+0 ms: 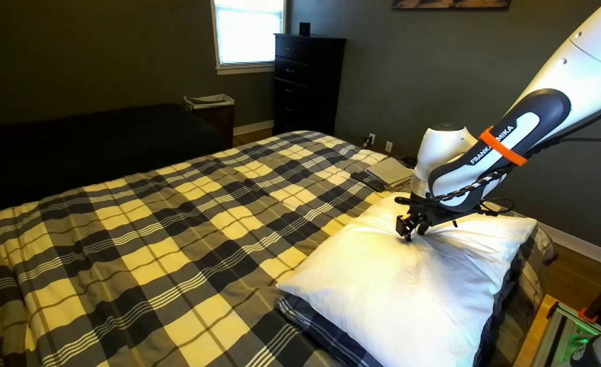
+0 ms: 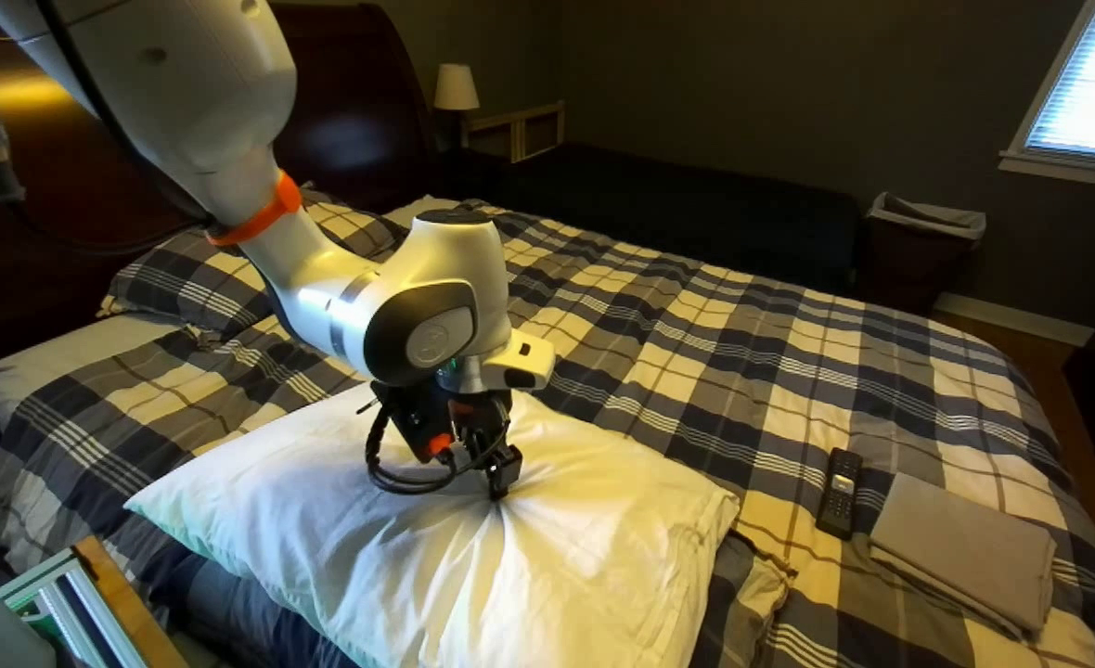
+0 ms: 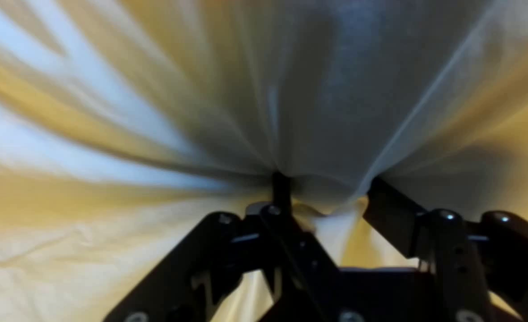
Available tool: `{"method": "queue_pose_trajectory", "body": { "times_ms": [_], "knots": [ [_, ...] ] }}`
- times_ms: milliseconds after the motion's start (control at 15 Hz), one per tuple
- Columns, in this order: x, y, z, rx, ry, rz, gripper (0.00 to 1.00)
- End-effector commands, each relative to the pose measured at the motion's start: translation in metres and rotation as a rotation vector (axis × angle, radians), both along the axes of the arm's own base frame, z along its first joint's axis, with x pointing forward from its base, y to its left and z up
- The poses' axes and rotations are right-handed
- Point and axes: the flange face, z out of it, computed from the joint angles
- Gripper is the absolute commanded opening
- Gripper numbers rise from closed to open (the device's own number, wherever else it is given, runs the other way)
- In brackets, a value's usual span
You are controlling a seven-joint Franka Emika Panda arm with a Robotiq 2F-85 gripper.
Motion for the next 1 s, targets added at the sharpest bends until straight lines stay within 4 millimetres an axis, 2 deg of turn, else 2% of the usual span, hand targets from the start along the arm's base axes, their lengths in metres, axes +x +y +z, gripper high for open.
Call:
{"method": "queue_pose_trajectory", "body": {
  "times_ms": [0, 133, 200, 533, 933],
  "knots": [
    [0.001, -0.002, -0.013, 0.032, 0.002, -0.002, 0.16],
    [0.0, -0.006, -0.006, 0.042, -0.004, -0.004, 0.01],
    [0.0, -0.008, 0.0, 0.041, -0.008, -0.006, 0.0],
    [-0.004, -0.017, 0.034, 0.031, -0.029, -0.014, 0.02],
    [-0.008, -0.021, 0.109, 0.016, -0.099, -0.024, 0.02]
  ]
}}
